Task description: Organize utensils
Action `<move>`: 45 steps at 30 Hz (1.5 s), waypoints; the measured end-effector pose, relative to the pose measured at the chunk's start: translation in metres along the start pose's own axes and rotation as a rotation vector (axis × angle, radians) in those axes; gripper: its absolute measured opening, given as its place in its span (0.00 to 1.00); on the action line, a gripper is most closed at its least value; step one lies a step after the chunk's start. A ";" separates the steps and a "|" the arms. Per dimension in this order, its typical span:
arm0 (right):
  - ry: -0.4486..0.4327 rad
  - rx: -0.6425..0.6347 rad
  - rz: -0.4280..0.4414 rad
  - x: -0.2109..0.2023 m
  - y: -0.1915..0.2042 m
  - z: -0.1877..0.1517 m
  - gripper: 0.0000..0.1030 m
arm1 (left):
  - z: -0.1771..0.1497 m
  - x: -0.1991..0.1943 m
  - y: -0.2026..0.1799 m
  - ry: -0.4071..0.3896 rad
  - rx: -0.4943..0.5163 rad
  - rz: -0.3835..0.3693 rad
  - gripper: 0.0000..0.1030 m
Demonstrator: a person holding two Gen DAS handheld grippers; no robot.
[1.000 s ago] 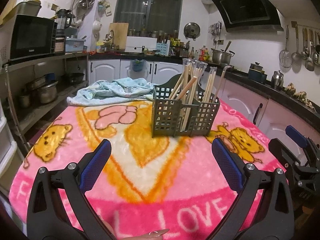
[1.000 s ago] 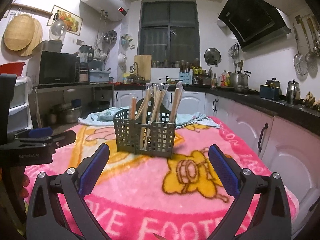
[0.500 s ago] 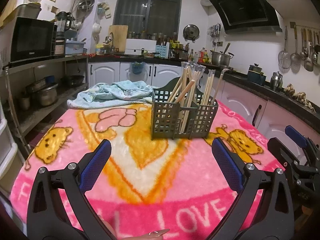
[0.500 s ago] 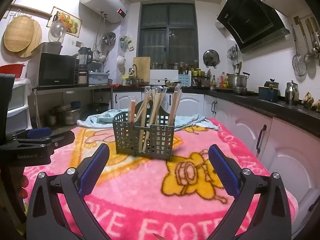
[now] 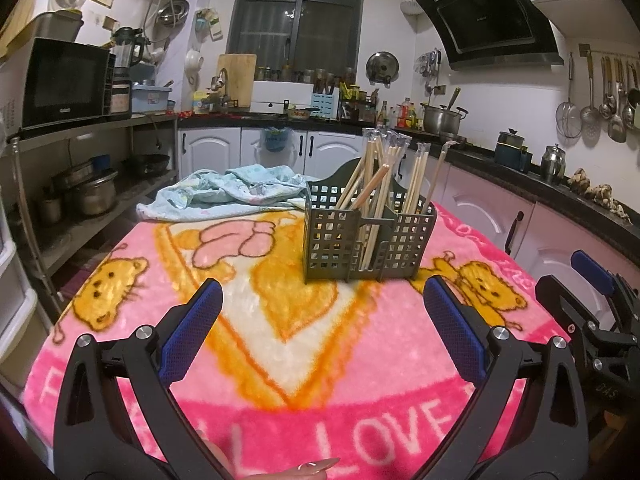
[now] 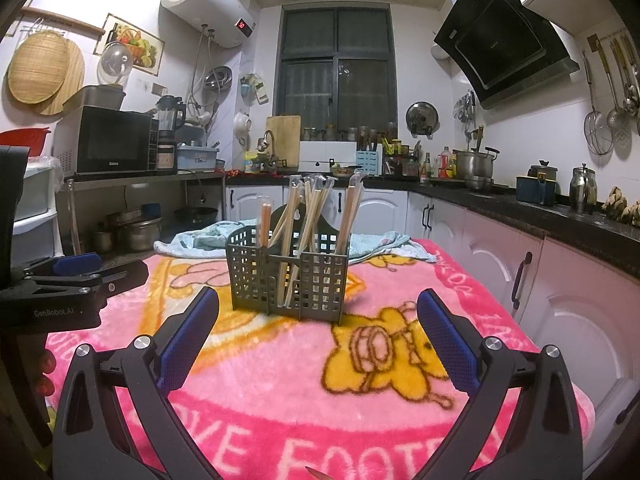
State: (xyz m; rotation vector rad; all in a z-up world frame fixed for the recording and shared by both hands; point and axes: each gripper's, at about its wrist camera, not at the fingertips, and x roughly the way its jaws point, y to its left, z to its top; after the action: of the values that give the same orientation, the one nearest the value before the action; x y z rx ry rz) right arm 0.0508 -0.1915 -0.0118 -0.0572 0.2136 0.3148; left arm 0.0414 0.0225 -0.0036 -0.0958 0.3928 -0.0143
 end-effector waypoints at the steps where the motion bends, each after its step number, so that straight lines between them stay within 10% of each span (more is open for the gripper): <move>1: 0.000 0.000 0.000 0.000 0.000 0.000 0.94 | 0.001 0.000 0.000 -0.001 0.001 0.001 0.90; 45: -0.005 0.024 -0.030 0.002 -0.015 0.005 0.94 | 0.000 0.008 0.008 0.042 -0.020 0.014 0.90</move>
State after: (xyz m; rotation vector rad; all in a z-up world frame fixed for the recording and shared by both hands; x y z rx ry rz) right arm 0.0581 -0.2050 -0.0065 -0.0359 0.2111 0.2826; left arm 0.0487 0.0303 -0.0071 -0.1127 0.4356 0.0012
